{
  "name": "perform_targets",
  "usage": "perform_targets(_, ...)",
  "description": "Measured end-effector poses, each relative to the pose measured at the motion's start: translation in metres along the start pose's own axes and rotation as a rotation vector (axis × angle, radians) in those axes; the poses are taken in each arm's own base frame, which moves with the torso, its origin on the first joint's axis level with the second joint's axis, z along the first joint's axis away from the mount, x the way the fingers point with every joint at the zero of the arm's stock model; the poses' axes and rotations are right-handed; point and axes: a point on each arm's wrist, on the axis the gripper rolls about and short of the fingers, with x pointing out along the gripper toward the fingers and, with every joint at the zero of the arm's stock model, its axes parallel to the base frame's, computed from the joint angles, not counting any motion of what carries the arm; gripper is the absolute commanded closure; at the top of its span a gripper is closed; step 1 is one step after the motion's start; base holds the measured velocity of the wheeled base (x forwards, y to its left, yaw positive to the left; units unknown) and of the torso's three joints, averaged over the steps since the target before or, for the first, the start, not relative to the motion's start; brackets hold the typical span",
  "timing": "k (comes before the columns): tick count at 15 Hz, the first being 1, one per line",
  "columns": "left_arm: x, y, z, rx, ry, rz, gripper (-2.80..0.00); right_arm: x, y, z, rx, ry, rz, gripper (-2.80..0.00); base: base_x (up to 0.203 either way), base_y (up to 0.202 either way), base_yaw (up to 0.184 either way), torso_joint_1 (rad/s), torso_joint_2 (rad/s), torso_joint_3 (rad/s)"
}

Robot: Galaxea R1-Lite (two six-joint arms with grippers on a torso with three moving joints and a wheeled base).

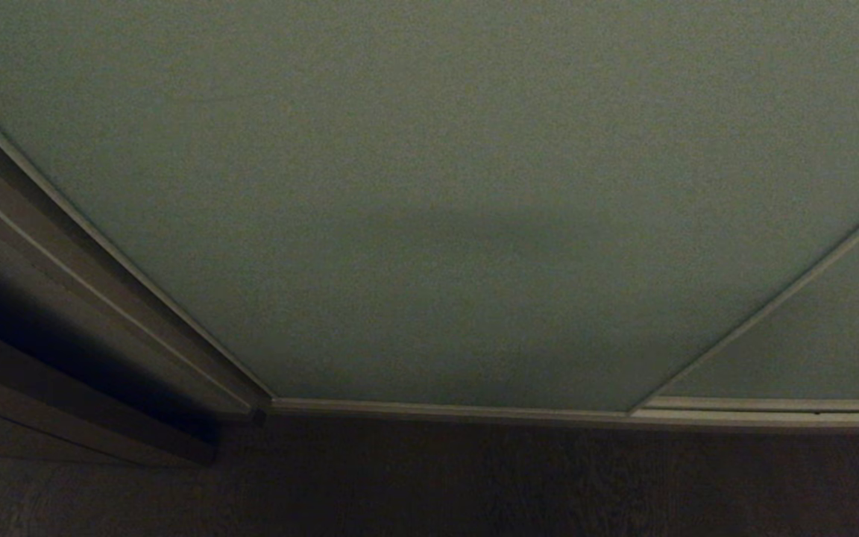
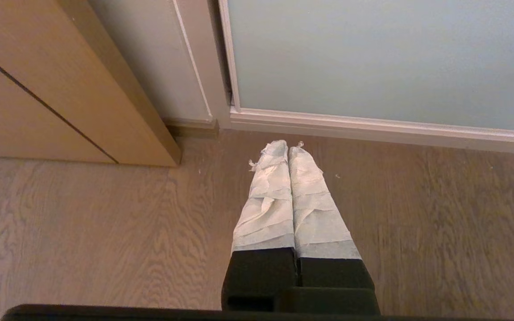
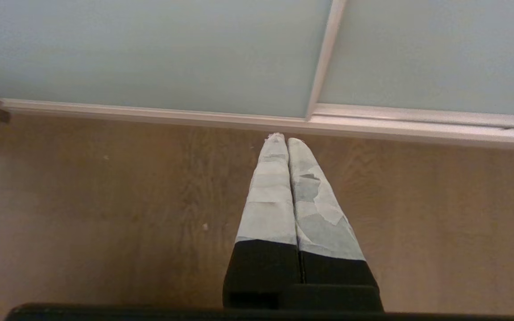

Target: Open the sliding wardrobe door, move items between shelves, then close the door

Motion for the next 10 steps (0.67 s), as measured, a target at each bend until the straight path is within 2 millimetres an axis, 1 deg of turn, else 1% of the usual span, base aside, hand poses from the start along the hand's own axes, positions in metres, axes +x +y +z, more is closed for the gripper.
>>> perform_targets(2,0.000,0.000,0.000,0.000,0.000,0.000,0.00,-0.026,0.006,-0.021,-0.021,-0.039,-0.016,0.00,0.000,0.000,0.000,0.000,0.00,0.000)
perform_targets(4,0.000,0.000,0.000,0.001,0.000,0.001,0.00,-0.046,0.008,-0.046,-0.029,-0.043,-0.036,0.00,0.000,0.000,0.000,0.000,0.00,0.000)
perform_targets(6,0.000,0.000,0.000,0.000,0.000,0.000,0.00,-0.060,0.007,-0.074,-0.035,-0.044,-0.038,0.00,0.000,0.000,0.000,0.000,0.00,0.000)
perform_targets(7,0.000,0.000,0.000,0.001,0.000,0.000,0.00,-0.064,0.006,-0.087,-0.037,-0.061,-0.036,0.00,0.000,0.000,0.000,0.000,0.00,0.000)
perform_targets(8,0.000,0.000,0.000,0.001,0.000,0.000,0.00,-0.063,0.005,-0.102,-0.038,-0.076,-0.040,0.00,0.000,0.000,0.000,0.000,0.00,0.000)
perform_targets(10,0.000,0.000,0.000,0.001,-0.001,0.000,0.00,-0.054,0.002,-0.122,-0.045,-0.151,-0.062,0.00,0.000,0.000,0.000,0.000,0.00,0.000)
